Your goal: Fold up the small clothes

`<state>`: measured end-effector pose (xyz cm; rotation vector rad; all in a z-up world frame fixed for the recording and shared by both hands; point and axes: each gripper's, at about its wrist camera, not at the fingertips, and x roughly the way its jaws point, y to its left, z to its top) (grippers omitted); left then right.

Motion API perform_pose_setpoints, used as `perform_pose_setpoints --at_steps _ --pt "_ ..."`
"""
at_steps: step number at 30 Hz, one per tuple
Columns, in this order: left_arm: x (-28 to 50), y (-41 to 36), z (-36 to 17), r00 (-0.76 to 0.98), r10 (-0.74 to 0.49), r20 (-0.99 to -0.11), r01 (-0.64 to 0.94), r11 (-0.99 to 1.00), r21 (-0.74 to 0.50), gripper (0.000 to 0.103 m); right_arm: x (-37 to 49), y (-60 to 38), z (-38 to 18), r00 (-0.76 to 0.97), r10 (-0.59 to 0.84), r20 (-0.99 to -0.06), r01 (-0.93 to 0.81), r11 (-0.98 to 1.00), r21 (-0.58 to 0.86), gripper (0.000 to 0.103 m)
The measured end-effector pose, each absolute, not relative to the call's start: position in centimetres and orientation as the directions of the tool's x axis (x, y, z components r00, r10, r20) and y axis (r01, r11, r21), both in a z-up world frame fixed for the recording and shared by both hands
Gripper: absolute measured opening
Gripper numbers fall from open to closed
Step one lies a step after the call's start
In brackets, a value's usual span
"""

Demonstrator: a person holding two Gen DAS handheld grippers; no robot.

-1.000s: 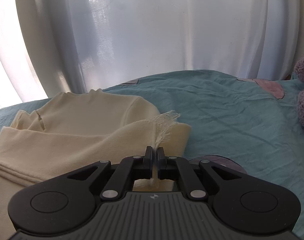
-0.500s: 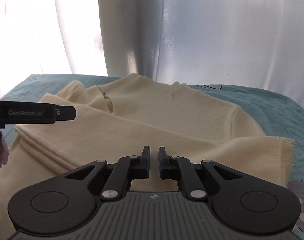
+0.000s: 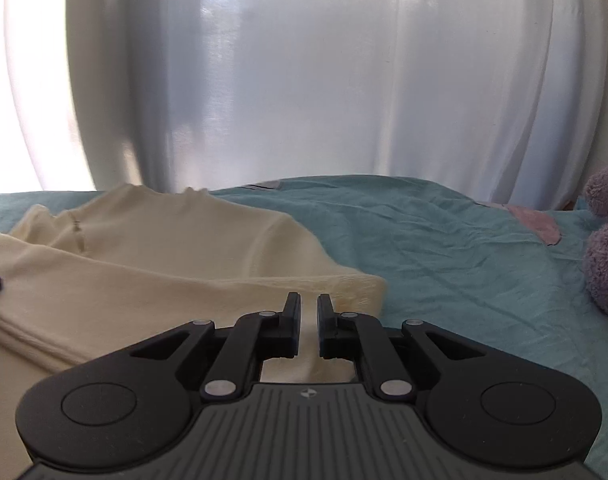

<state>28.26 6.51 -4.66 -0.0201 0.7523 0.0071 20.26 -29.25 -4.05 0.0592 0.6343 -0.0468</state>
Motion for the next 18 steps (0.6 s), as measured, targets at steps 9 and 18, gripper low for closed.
perform_pose_setpoints --at_steps 9,18 --pt "26.9 6.1 -4.8 0.736 -0.015 -0.677 0.058 0.997 0.042 0.069 18.5 -25.4 -5.7 0.718 0.136 -0.683 -0.041 0.987 0.153 0.017" --pt "26.6 6.2 -4.6 0.735 -0.023 -0.677 0.064 0.997 0.036 0.070 18.1 -28.7 -5.6 0.698 0.200 -0.688 0.073 0.935 0.347 0.024"
